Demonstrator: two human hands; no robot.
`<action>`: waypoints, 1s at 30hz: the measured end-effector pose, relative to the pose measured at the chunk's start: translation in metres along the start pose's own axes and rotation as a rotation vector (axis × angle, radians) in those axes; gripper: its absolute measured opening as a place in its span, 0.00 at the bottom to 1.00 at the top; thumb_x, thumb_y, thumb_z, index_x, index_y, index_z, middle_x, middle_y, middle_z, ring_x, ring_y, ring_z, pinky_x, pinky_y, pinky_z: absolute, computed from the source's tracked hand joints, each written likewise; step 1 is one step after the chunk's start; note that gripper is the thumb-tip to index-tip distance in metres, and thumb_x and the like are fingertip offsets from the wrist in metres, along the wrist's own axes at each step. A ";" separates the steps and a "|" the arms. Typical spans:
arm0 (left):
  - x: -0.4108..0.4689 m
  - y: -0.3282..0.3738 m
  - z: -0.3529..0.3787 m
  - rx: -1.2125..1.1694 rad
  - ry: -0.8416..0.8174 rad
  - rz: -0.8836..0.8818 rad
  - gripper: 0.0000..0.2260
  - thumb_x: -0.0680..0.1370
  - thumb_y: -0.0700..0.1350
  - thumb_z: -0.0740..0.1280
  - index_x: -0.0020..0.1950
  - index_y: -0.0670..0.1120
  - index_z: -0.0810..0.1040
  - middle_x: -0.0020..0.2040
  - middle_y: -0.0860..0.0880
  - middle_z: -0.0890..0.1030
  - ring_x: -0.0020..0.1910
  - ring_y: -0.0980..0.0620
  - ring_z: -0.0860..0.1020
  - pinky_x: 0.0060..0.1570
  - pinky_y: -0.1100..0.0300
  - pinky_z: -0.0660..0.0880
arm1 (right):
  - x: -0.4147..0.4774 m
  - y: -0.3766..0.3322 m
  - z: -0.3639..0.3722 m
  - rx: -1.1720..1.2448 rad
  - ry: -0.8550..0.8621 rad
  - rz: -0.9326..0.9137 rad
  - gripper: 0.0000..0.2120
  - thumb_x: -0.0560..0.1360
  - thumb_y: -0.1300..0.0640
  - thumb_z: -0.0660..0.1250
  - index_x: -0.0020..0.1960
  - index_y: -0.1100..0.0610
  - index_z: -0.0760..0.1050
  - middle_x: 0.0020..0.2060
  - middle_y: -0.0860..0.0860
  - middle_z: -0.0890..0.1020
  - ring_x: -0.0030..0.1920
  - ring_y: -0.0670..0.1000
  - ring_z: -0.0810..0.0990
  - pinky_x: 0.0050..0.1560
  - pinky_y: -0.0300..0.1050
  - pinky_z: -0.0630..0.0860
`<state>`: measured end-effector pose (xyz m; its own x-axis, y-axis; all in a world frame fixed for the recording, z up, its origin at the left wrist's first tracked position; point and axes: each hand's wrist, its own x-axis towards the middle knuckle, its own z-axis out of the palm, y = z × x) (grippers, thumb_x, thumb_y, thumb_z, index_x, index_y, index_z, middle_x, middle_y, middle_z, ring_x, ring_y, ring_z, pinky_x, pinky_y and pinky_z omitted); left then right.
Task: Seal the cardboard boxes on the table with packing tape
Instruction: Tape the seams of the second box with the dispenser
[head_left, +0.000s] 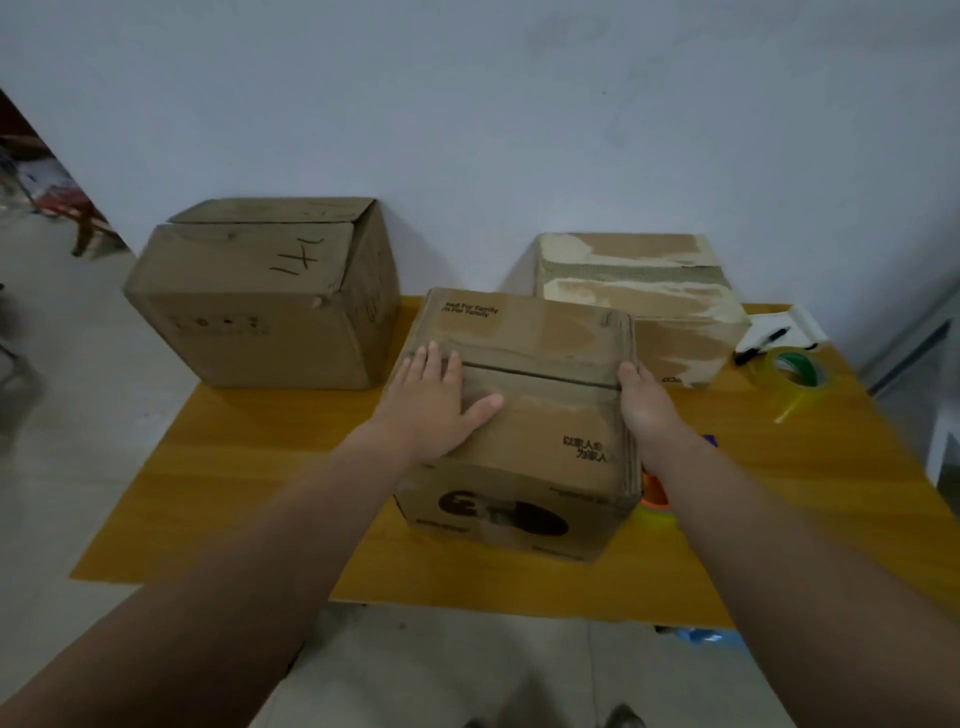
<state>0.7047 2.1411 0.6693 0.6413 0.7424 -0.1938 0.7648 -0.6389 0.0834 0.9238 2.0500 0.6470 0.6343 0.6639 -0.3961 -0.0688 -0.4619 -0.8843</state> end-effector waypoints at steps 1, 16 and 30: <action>-0.005 0.013 0.002 -0.009 -0.005 0.047 0.41 0.74 0.70 0.40 0.77 0.43 0.44 0.77 0.40 0.44 0.76 0.45 0.43 0.73 0.50 0.41 | -0.005 0.002 0.007 0.084 0.013 0.033 0.26 0.83 0.47 0.48 0.78 0.51 0.48 0.76 0.54 0.58 0.73 0.59 0.60 0.71 0.56 0.61; -0.033 0.017 -0.002 0.165 -0.118 0.407 0.40 0.74 0.61 0.61 0.78 0.49 0.45 0.78 0.48 0.44 0.76 0.50 0.45 0.72 0.50 0.39 | -0.023 0.006 0.005 -0.358 -0.085 -0.400 0.39 0.73 0.49 0.71 0.76 0.40 0.53 0.77 0.45 0.46 0.76 0.53 0.47 0.72 0.57 0.54; -0.049 0.027 0.054 0.089 0.399 0.039 0.30 0.79 0.57 0.56 0.77 0.45 0.53 0.77 0.45 0.54 0.76 0.46 0.49 0.73 0.43 0.43 | -0.027 0.056 0.013 0.091 0.007 -0.355 0.16 0.79 0.63 0.61 0.49 0.44 0.80 0.54 0.47 0.81 0.50 0.44 0.80 0.46 0.34 0.76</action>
<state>0.6902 2.0768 0.6278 0.6570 0.7259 0.2036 0.7421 -0.6703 -0.0052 0.8929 2.0138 0.6054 0.6364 0.7691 -0.0587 0.0889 -0.1487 -0.9849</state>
